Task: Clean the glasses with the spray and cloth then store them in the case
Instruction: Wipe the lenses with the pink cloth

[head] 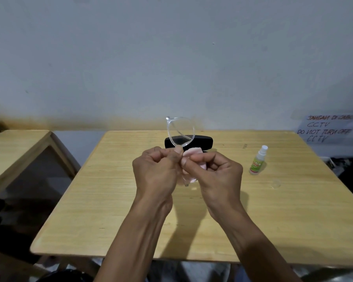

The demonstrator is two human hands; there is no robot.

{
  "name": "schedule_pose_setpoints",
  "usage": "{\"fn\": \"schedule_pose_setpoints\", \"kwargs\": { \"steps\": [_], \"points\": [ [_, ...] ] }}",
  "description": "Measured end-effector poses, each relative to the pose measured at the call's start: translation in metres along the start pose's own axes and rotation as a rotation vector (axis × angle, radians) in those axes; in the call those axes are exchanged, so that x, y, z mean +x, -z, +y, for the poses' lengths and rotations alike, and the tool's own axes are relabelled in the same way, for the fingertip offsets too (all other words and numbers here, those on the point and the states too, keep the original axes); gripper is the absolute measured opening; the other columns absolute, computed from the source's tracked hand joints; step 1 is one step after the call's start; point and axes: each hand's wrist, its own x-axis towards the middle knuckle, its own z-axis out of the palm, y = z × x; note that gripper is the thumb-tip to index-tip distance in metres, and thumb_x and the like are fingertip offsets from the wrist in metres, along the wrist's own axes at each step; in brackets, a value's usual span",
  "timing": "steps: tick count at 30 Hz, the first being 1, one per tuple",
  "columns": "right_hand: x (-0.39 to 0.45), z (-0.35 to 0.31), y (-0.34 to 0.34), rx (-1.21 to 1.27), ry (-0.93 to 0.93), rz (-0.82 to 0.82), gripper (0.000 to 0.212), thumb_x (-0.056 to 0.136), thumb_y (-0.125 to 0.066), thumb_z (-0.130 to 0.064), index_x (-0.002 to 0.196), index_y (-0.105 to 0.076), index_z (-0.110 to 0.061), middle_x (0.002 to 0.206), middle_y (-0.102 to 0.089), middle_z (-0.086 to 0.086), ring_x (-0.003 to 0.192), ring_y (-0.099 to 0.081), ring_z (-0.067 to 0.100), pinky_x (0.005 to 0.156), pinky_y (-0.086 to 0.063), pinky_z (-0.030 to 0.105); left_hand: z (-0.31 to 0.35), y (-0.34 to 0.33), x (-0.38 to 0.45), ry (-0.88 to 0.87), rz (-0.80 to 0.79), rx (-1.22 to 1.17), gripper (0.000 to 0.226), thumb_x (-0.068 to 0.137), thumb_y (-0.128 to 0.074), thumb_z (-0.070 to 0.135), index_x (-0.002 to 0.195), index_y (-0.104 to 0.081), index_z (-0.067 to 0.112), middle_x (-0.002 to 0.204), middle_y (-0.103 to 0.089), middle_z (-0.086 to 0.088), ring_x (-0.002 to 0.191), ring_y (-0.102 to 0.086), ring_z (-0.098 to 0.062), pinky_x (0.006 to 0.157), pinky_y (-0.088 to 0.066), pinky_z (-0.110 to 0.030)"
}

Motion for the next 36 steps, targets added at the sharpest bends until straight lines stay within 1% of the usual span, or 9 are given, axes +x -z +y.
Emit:
{"fn": "schedule_pose_setpoints", "kwargs": {
  "steps": [5, 9, 12, 15, 20, 23, 26, 28, 36],
  "points": [
    [0.001, 0.001, 0.011, -0.066, -0.012, 0.002, 0.019, 0.067, -0.09, -0.005, 0.068, -0.074, -0.015, 0.069, -0.075, 0.006, 0.065, -0.071, 0.018, 0.069, -0.059, 0.033, 0.006, 0.0, 0.006, 0.01, 0.036, -0.052, 0.027, 0.082, -0.071, -0.003, 0.059, -0.058, 0.003, 0.087, -0.06, -0.015, 0.061, -0.063, -0.002, 0.045, -0.045, -0.008],
    [-0.008, -0.003, 0.015, -0.03, 0.0, -0.108, 0.016, 0.073, -0.079, 0.013, 0.072, -0.068, 0.002, 0.062, -0.075, -0.001, 0.056, -0.073, 0.009, 0.059, -0.055, 0.017, 0.007, -0.002, 0.007, 0.006, 0.053, -0.061, 0.033, 0.081, -0.073, -0.001, 0.054, -0.056, 0.008, 0.081, -0.061, -0.01, 0.061, -0.065, 0.0, 0.046, -0.047, -0.017],
    [-0.007, -0.004, 0.013, -0.008, -0.012, -0.083, 0.015, 0.073, -0.079, 0.014, 0.073, -0.065, 0.009, 0.06, -0.073, -0.002, 0.054, -0.071, 0.008, 0.058, -0.056, 0.02, 0.006, -0.003, 0.005, 0.005, 0.032, -0.043, 0.037, 0.081, -0.073, 0.0, 0.051, -0.053, 0.009, 0.081, -0.06, -0.012, 0.054, -0.062, 0.004, 0.047, -0.046, -0.018],
    [0.001, -0.002, 0.01, -0.043, -0.009, -0.011, 0.02, 0.069, -0.086, 0.005, 0.069, -0.07, -0.005, 0.065, -0.074, 0.001, 0.062, -0.07, 0.014, 0.065, -0.06, 0.031, 0.003, -0.005, 0.001, 0.008, 0.017, -0.035, 0.035, 0.082, -0.072, -0.002, 0.052, -0.054, 0.006, 0.078, -0.059, -0.015, 0.053, -0.062, -0.002, 0.044, -0.047, -0.014],
    [-0.007, 0.0, 0.008, -0.098, 0.01, -0.064, 0.024, 0.07, -0.086, 0.006, 0.068, -0.071, -0.012, 0.067, -0.076, 0.002, 0.062, -0.073, 0.016, 0.064, -0.06, 0.03, 0.005, -0.004, 0.001, 0.029, 0.063, -0.064, 0.036, 0.082, -0.072, -0.001, 0.05, -0.055, 0.006, 0.066, -0.059, -0.008, 0.048, -0.061, -0.009, 0.046, -0.045, -0.026],
    [-0.01, 0.001, 0.016, -0.114, -0.01, -0.083, 0.019, 0.069, -0.087, 0.004, 0.07, -0.069, -0.002, 0.065, -0.074, 0.001, 0.057, -0.07, 0.01, 0.06, -0.054, 0.021, 0.009, 0.001, 0.007, 0.034, 0.072, -0.081, 0.03, 0.081, -0.073, -0.002, 0.056, -0.058, 0.007, 0.078, -0.064, -0.009, 0.057, -0.064, 0.001, 0.046, -0.046, -0.01],
    [-0.004, -0.004, 0.019, -0.093, -0.032, -0.007, 0.022, 0.066, -0.09, -0.001, 0.068, -0.068, -0.005, 0.065, -0.072, 0.007, 0.062, -0.068, 0.017, 0.066, -0.059, 0.031, 0.008, 0.0, 0.007, 0.025, 0.038, -0.072, 0.029, 0.081, -0.073, 0.0, 0.058, -0.058, 0.006, 0.077, -0.065, -0.009, 0.056, -0.063, 0.001, 0.046, -0.044, -0.004],
    [0.001, -0.007, 0.016, -0.067, -0.044, 0.014, 0.023, 0.066, -0.09, 0.0, 0.066, -0.068, -0.007, 0.063, -0.07, 0.005, 0.063, -0.068, 0.019, 0.068, -0.059, 0.039, 0.007, -0.004, 0.003, 0.021, 0.019, -0.076, 0.03, 0.083, -0.071, -0.002, 0.057, -0.056, 0.005, 0.075, -0.062, -0.01, 0.054, -0.061, 0.001, 0.045, -0.044, -0.005],
    [-0.007, 0.001, 0.008, -0.129, -0.019, -0.014, 0.024, 0.066, -0.089, 0.003, 0.067, -0.068, -0.008, 0.064, -0.073, 0.004, 0.06, -0.069, 0.013, 0.063, -0.059, 0.028, 0.009, -0.006, 0.001, 0.023, 0.041, -0.082, 0.03, 0.082, -0.071, -0.002, 0.057, -0.055, 0.004, 0.062, -0.061, -0.003, 0.048, -0.06, 0.0, 0.047, -0.046, -0.022]
  ]
}}
